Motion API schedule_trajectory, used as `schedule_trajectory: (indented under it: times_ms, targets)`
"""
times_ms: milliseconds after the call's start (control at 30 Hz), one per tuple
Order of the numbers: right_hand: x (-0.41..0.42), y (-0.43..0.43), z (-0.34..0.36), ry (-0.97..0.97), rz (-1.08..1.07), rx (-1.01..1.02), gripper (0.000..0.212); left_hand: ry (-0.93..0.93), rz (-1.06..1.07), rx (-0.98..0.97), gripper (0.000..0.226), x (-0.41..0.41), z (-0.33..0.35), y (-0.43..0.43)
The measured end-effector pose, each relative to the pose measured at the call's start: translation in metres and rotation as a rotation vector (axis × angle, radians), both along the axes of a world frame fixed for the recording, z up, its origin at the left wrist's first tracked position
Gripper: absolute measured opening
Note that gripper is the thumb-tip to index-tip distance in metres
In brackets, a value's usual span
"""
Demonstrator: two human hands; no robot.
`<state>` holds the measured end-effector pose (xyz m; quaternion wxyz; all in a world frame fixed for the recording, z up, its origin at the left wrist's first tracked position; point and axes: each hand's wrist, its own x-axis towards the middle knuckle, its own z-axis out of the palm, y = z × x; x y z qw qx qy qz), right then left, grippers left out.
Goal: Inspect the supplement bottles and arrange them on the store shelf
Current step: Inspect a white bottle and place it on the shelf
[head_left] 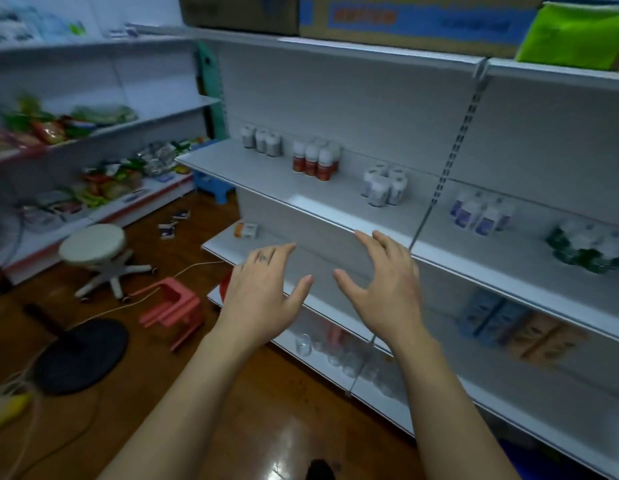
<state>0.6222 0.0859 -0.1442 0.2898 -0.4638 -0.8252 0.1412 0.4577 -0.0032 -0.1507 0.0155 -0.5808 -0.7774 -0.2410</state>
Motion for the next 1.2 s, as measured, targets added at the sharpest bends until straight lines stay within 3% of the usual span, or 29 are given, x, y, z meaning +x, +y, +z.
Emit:
schedule_trajectory:
  times_ms: [367,667,933,1200]
  targets:
    - [-0.119,0.177,-0.031,-0.042,0.107,-0.08,0.063,0.132,0.146,-0.206,0.063,-0.124,-0.011,0.143]
    - [-0.213,0.262,-0.037,-0.17,0.147,-0.049,0.063,0.134,0.158,-0.217,0.062,-0.227,-0.018,0.225]
    - [-0.338,0.328,-0.068,-0.19,0.049,-0.023,0.067,0.123,0.048,-0.242,0.062,-0.363,-0.056,0.306]
    - [-0.484,0.42,-0.075,-0.299,-0.128,-0.152,0.068,0.094,-0.177,-0.267,0.074,-0.507,-0.063,0.395]
